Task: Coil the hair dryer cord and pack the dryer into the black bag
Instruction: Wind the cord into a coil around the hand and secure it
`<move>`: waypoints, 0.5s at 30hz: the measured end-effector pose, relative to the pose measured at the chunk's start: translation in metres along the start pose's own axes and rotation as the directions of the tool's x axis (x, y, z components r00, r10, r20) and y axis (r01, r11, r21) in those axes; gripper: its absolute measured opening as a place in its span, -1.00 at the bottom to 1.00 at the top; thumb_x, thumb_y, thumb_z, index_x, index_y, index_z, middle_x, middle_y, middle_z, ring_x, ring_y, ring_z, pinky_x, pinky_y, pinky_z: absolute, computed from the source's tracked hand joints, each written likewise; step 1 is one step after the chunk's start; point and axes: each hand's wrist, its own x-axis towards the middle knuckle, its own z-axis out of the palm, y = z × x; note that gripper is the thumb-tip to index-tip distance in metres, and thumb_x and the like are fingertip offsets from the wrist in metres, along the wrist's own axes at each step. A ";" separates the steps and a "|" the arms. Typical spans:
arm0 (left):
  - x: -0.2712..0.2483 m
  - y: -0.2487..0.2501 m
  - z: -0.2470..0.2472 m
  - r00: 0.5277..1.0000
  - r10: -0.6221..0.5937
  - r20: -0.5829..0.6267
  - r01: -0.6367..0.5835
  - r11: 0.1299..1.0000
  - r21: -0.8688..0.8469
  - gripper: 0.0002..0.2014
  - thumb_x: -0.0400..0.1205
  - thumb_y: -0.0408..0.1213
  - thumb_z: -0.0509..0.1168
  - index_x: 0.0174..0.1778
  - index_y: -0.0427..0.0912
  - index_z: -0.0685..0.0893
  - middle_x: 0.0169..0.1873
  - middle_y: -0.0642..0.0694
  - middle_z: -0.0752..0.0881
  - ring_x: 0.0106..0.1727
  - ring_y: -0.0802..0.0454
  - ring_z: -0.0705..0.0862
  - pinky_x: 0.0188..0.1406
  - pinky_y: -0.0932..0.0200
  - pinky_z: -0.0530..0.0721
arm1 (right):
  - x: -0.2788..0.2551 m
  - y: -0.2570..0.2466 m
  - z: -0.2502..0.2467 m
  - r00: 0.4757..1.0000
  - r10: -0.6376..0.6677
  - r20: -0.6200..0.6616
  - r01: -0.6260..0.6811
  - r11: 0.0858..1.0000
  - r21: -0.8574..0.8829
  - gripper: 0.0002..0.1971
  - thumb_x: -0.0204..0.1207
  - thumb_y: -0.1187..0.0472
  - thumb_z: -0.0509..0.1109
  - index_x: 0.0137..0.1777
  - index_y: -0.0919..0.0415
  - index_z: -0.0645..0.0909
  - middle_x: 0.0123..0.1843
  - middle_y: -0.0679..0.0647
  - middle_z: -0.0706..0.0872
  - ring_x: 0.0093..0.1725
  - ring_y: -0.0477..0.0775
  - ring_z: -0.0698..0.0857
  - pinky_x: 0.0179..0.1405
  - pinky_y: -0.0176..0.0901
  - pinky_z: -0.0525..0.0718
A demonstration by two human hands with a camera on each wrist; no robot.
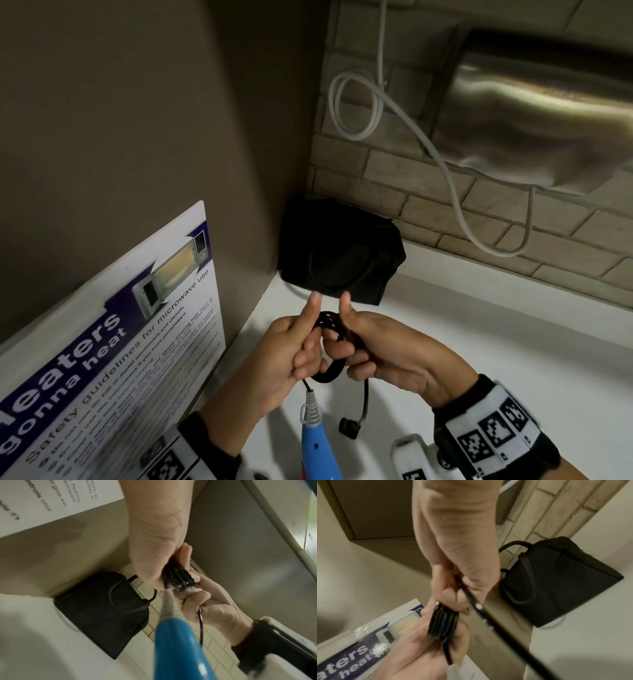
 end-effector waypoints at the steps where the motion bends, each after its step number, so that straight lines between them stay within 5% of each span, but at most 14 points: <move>1: 0.001 0.000 -0.001 1.000 -0.015 0.022 0.016 0.999 -0.044 -0.49 0.54 0.19 0.11 -0.59 -0.13 0.39 -0.77 0.05 0.24 -0.71 0.14 0.24 -0.34 0.22 0.59 | 0.002 0.001 0.001 0.999 0.000 -0.042 0.002 0.999 0.047 -0.58 0.61 -0.21 0.12 -0.22 0.15 0.46 -0.47 -0.08 0.34 -0.55 -0.19 0.27 -0.62 -0.44 0.21; 4: 0.002 -0.003 -0.005 0.994 -0.035 0.103 0.060 0.966 -0.250 -0.58 0.61 0.06 0.05 -0.36 -0.21 0.52 -0.65 0.06 0.28 -0.60 0.15 0.33 -0.14 0.18 0.55 | 0.009 0.007 0.001 0.990 0.017 -0.138 0.010 0.982 0.191 -0.64 0.61 -0.12 0.21 -0.18 0.19 0.50 -0.55 -0.12 0.31 -0.42 -0.10 0.11 -0.69 -0.45 0.16; 7: 0.001 -0.011 -0.009 0.990 -0.010 0.142 0.065 0.919 -0.388 -0.63 0.64 -0.09 0.04 -0.14 -0.31 0.61 -0.56 0.03 0.38 -0.51 0.13 0.44 -0.06 0.15 0.60 | 0.015 0.013 0.000 0.980 0.035 -0.195 0.021 0.961 0.277 -0.57 0.62 -0.10 0.21 -0.35 0.15 0.63 -0.59 -0.11 0.30 -0.34 -0.01 0.35 -0.76 -0.44 0.15; 9: 0.000 -0.015 -0.012 0.986 0.003 0.170 0.067 0.912 -0.406 -0.61 0.68 -0.13 0.04 -0.16 -0.28 0.69 -0.53 0.02 0.40 -0.48 0.12 0.45 -0.04 0.17 0.65 | 0.016 0.014 0.001 0.978 0.041 -0.203 0.015 0.963 0.270 -0.59 0.62 -0.10 0.20 -0.34 0.15 0.57 -0.59 -0.10 0.30 -0.37 -0.01 0.40 -0.74 -0.43 0.14; 12: 0.000 -0.016 -0.018 0.985 -0.012 0.174 0.072 0.938 -0.340 -0.64 0.71 -0.11 0.03 -0.27 -0.24 0.54 -0.58 0.04 0.34 -0.55 0.14 0.36 -0.13 0.17 0.59 | 0.012 0.013 0.001 0.989 0.011 -0.148 0.011 0.990 0.141 -0.62 0.63 -0.11 0.20 -0.32 0.12 0.50 -0.52 -0.08 0.33 -0.42 -0.05 0.09 -0.63 -0.40 0.18; 15: 0.000 -0.013 -0.022 0.984 -0.083 0.158 0.116 0.970 -0.215 -0.67 0.65 -0.09 0.03 -0.35 -0.21 0.45 -0.63 0.06 0.28 -0.62 0.15 0.27 -0.18 0.15 0.49 | 0.008 0.008 -0.003 0.996 0.034 -0.078 -0.030 0.998 0.050 -0.60 0.65 -0.07 0.18 -0.32 0.13 0.60 -0.46 -0.04 0.44 -0.53 -0.15 0.16 -0.59 -0.40 0.19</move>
